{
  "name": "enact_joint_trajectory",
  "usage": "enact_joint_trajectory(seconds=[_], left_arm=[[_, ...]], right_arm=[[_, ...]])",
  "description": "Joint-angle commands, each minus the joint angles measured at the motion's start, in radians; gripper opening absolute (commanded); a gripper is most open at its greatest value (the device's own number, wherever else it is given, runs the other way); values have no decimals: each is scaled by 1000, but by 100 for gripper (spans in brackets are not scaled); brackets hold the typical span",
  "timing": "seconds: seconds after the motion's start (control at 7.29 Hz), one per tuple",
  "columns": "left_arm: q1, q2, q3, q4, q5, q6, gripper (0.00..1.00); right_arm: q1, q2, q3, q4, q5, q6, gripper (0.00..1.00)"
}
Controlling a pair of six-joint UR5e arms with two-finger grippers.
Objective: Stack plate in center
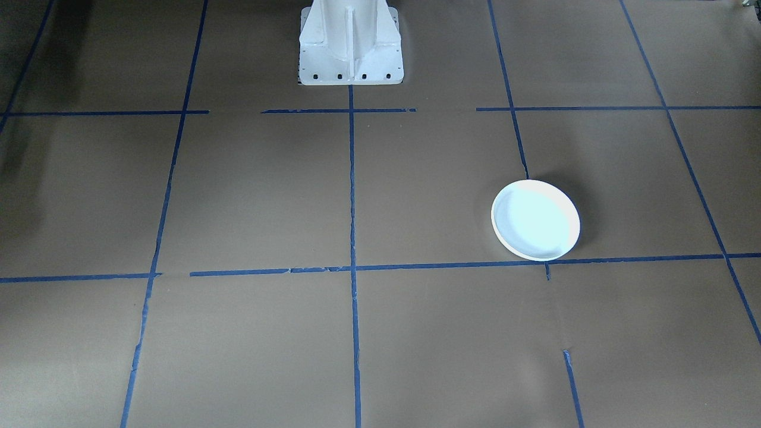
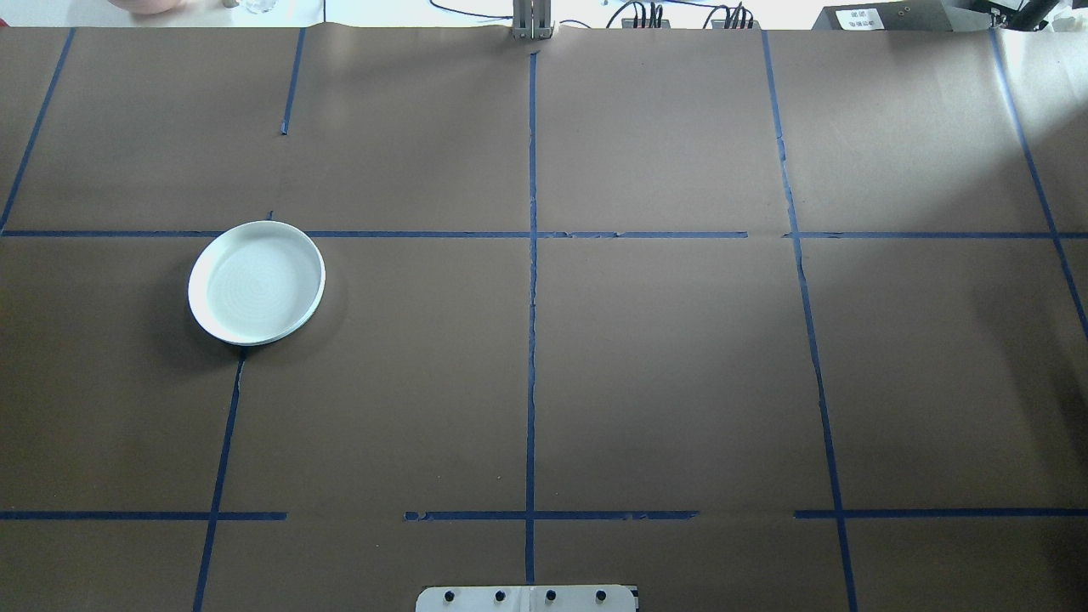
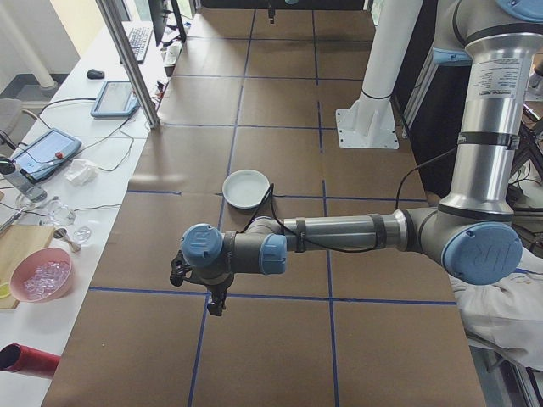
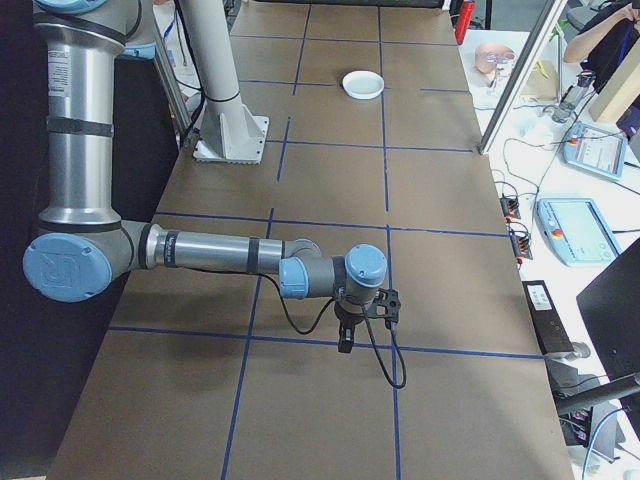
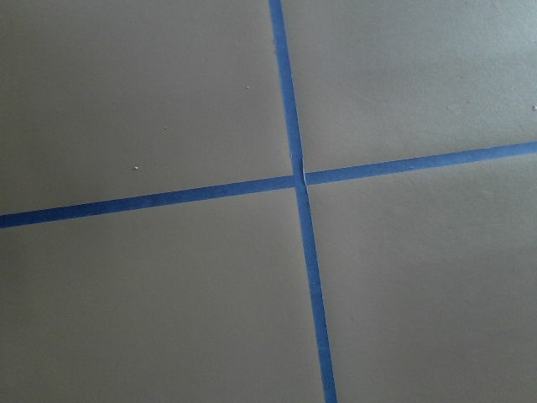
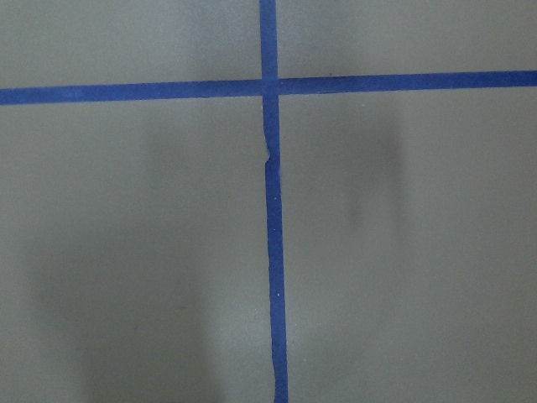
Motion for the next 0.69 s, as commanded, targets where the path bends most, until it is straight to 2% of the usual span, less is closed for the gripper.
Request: enact_joint_trajectory(seconds=[0.0, 0.14, 0.41, 0.55], left_arm=[[-19, 12, -5, 3, 5, -40, 100], [-19, 14, -9, 2, 10, -83, 100], [-19, 15, -9, 3, 56, -94, 100], [-19, 20, -9, 2, 56, -138, 100]], right_arm=[[0, 0, 0, 0, 0, 0, 100], [-1, 0, 0, 0, 0, 0, 100], [0, 0, 0, 0, 0, 0, 100], [-1, 0, 0, 0, 0, 0, 100]])
